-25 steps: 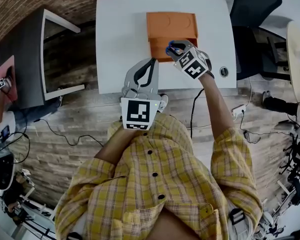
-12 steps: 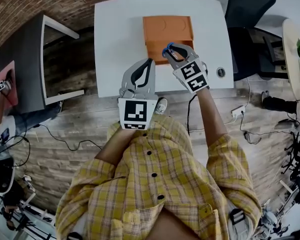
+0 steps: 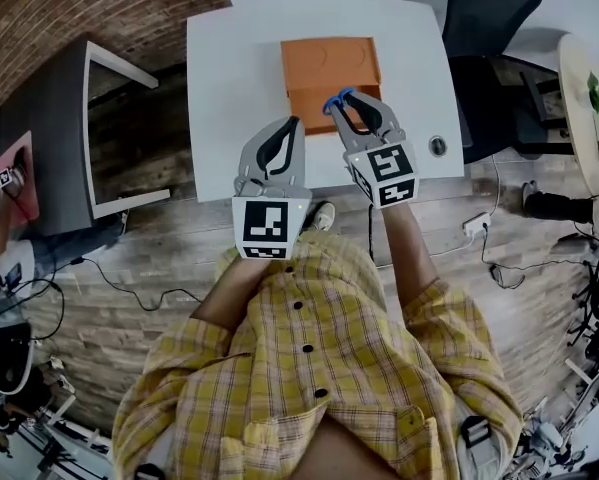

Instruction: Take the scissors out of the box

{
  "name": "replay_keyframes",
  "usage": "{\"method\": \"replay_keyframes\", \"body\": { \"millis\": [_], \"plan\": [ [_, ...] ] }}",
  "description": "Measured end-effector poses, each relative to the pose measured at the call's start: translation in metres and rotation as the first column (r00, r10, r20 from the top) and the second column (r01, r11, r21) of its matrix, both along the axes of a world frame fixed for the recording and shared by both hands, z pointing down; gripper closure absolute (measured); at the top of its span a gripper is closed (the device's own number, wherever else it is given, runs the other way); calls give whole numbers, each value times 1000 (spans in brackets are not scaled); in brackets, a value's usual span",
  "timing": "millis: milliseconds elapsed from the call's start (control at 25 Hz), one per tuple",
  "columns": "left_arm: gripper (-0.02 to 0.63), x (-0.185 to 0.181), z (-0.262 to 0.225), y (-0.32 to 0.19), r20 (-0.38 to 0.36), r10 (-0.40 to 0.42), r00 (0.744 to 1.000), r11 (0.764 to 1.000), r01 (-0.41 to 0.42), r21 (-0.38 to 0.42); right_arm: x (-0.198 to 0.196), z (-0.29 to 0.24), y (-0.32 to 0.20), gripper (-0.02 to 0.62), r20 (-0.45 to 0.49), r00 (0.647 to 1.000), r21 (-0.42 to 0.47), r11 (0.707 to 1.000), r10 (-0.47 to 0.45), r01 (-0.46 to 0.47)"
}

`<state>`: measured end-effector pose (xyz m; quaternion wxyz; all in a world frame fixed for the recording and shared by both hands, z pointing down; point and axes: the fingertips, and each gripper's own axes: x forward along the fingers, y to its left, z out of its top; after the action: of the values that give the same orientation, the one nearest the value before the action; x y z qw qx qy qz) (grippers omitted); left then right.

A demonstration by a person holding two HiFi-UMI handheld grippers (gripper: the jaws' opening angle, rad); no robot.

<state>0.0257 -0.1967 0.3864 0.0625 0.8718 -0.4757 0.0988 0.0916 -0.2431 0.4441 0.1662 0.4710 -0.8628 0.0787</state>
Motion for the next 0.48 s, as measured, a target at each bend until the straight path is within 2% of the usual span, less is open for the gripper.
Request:
{"method": "replay_keyframes", "body": {
  "millis": [480],
  "plan": [
    [604, 3, -12, -6, -23, 3, 1000, 1000, -3, 22, 5, -53, 10, 506, 106, 987, 132, 982, 118, -131]
  ]
}}
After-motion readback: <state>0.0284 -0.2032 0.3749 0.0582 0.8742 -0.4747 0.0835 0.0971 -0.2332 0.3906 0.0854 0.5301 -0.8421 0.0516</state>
